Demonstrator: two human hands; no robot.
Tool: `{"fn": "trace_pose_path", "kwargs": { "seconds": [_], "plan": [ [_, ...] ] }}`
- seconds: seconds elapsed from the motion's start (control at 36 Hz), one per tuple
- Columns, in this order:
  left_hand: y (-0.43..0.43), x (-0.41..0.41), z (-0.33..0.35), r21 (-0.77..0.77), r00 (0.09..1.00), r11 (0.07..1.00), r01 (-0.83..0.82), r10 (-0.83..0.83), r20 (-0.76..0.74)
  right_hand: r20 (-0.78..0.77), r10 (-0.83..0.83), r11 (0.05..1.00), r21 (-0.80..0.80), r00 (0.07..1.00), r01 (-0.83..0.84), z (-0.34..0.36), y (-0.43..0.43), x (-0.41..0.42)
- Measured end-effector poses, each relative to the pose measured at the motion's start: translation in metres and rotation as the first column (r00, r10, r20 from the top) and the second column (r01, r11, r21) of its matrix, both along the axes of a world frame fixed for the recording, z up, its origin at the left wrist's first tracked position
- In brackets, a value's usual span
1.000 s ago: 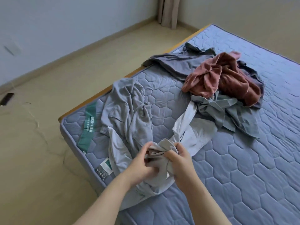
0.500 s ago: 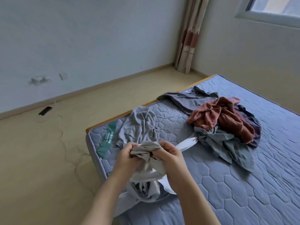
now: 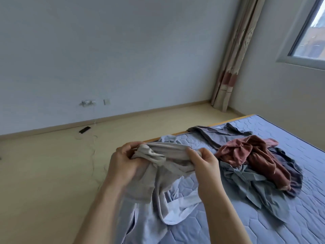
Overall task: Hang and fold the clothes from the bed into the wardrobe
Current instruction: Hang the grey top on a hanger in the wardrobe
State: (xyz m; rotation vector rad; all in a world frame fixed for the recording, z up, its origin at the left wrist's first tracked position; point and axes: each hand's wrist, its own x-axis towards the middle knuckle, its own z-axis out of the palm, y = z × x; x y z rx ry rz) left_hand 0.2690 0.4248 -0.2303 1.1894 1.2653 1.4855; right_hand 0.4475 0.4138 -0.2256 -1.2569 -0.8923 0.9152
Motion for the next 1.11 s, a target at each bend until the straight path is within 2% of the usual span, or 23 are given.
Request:
{"fn": "trace_pose_path", "kwargs": {
  "seconds": [0.08,0.19,0.31,0.39,0.44,0.5,0.61,0.72,0.75,0.81,0.86,0.89,0.94,0.97,1.03,1.06,1.11],
  "plan": [
    [-0.009,-0.002,0.001,-0.001,0.998,1.000,-0.027,0.027,0.049,-0.129,0.048,0.998,-0.026,0.991,-0.051,0.006,-0.002,-0.001],
    [-0.014,-0.008,0.007,-0.018,0.993,0.994,-0.108,0.108,0.054,-0.155,0.073,0.996,-0.046,0.985,-0.081,0.005,-0.007,-0.006],
    [-0.020,-0.020,0.015,0.032,0.954,0.963,-0.266,0.268,-0.133,-0.149,0.078,0.995,-0.054,0.986,-0.086,0.007,-0.011,-0.005],
    [-0.026,-0.025,0.024,0.166,0.781,0.887,-0.432,0.459,-0.424,-0.122,0.055,0.996,-0.057,0.991,-0.062,0.008,-0.014,-0.004],
    [-0.027,-0.029,0.031,0.229,0.707,0.850,-0.475,0.523,-0.476,-0.078,0.028,0.998,-0.052,0.997,-0.033,0.007,-0.016,-0.003],
    [-0.027,-0.029,0.040,0.250,0.728,0.854,-0.457,0.520,-0.446,-0.034,0.069,0.997,-0.026,0.997,-0.070,0.006,-0.018,-0.004],
    [-0.027,-0.019,0.066,0.163,0.933,0.939,-0.304,0.328,-0.146,0.021,0.332,0.940,-0.090,0.943,-0.329,0.006,-0.022,-0.022],
    [-0.033,-0.003,0.083,0.114,0.996,0.992,-0.055,0.046,0.080,-0.016,0.621,0.765,-0.203,0.783,-0.611,-0.001,-0.027,-0.048],
    [-0.035,0.001,0.085,0.111,0.988,0.994,0.014,-0.031,0.152,0.038,0.654,0.742,-0.227,0.756,-0.630,-0.002,-0.029,-0.054],
    [-0.037,0.006,0.086,0.117,0.970,0.990,0.073,-0.098,0.223,0.155,0.643,0.756,-0.287,0.750,-0.588,-0.003,-0.030,-0.060],
    [-0.035,0.008,0.080,0.117,0.975,0.993,0.015,-0.040,0.220,0.168,0.561,0.811,-0.309,0.811,-0.497,-0.008,-0.028,-0.060],
    [-0.032,0.007,0.073,0.109,0.985,0.993,-0.047,0.028,0.171,0.141,0.518,0.834,-0.302,0.844,-0.462,-0.010,-0.028,-0.059],
    [-0.030,0.003,0.058,0.077,0.992,0.992,-0.101,0.095,0.080,-0.012,0.440,0.859,-0.288,0.898,-0.424,-0.010,-0.027,-0.055],
    [-0.031,0.000,0.049,0.038,0.995,0.998,-0.044,0.041,0.095,-0.119,0.400,0.866,-0.276,0.909,-0.417,-0.010,-0.026,-0.052],
    [-0.035,-0.004,0.031,-0.096,0.966,0.977,0.188,-0.167,0.199,-0.309,0.347,0.873,-0.238,0.885,-0.425,-0.004,-0.022,-0.046],
    [-0.037,-0.006,0.023,-0.163,0.934,0.935,0.314,-0.273,0.231,-0.381,0.349,0.870,-0.208,0.856,-0.447,0.000,-0.020,-0.044],
    [-0.042,-0.006,0.005,-0.263,0.874,0.833,0.486,-0.458,0.165,-0.484,0.388,0.854,-0.131,0.784,-0.503,0.011,-0.017,-0.042]
  ]
}}
